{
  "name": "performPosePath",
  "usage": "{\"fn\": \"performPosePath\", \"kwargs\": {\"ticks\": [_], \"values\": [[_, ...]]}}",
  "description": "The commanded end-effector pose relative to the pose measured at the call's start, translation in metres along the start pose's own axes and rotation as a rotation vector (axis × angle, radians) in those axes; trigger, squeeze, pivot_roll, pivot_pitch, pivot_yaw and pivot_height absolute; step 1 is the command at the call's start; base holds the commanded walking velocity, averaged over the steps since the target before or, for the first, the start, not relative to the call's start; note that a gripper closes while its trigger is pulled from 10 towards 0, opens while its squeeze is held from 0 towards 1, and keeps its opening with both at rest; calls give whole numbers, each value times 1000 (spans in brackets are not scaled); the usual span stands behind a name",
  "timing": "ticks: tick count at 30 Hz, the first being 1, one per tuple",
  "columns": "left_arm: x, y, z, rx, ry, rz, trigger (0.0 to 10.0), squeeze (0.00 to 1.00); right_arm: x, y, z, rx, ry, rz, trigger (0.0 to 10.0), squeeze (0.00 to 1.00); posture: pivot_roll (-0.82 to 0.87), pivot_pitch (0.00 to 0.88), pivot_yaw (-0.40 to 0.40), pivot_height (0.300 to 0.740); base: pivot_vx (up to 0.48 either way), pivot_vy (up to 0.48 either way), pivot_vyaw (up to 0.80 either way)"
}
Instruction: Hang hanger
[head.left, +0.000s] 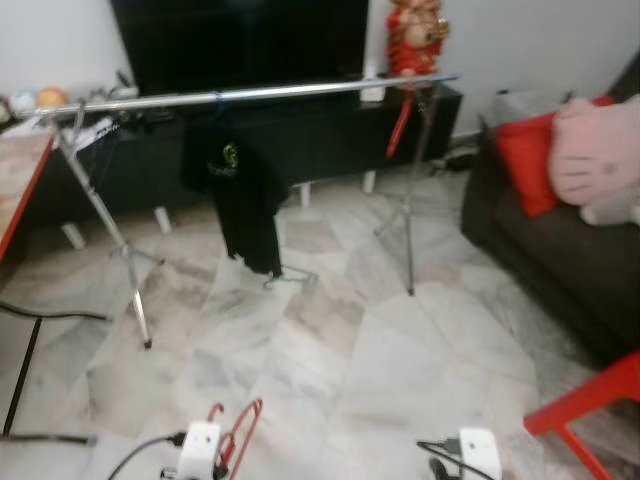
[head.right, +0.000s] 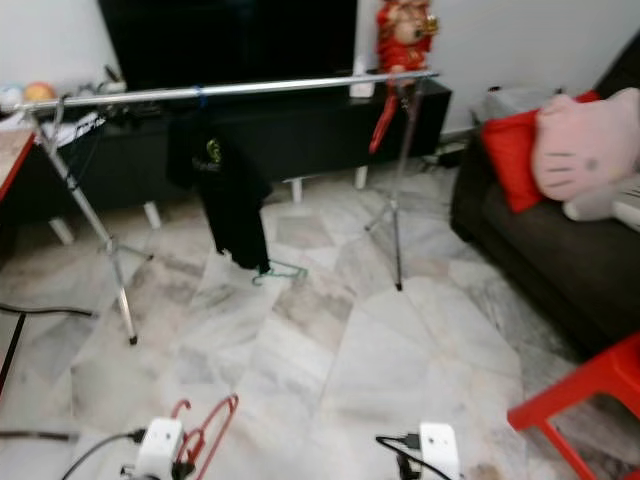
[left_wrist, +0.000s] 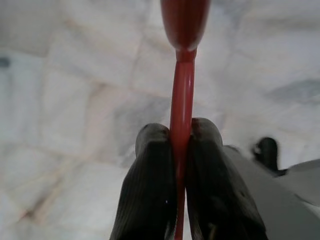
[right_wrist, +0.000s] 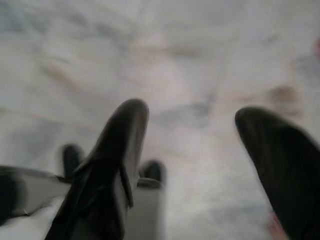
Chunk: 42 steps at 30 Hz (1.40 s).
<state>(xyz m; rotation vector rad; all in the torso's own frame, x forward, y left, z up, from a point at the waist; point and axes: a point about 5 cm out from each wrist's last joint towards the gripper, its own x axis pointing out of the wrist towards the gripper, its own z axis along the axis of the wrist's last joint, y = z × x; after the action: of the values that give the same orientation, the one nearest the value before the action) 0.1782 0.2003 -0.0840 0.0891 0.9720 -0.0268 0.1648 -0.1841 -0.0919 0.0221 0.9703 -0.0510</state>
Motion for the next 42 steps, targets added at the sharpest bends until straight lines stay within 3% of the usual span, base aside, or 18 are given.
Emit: {"fn": "performPosePath", "kwargs": {"ticks": [1,29,42], "values": [[1,-6,4,27,-3,-16,10000,0,-2,-11,-4,1,14,-27,10000,0,-51,0,-22,740,330,0,0],[2,-5,6,13,-13,-10,10000,0,-1,-10,-3,2,15,-27,10000,0,-44,0,-25,740,333,0,0],[2,-7,6,2,-11,-7,10000,0,-1,-12,0,-49,13,-30,10000,0,-46,0,-33,740,334,0,128]]}}
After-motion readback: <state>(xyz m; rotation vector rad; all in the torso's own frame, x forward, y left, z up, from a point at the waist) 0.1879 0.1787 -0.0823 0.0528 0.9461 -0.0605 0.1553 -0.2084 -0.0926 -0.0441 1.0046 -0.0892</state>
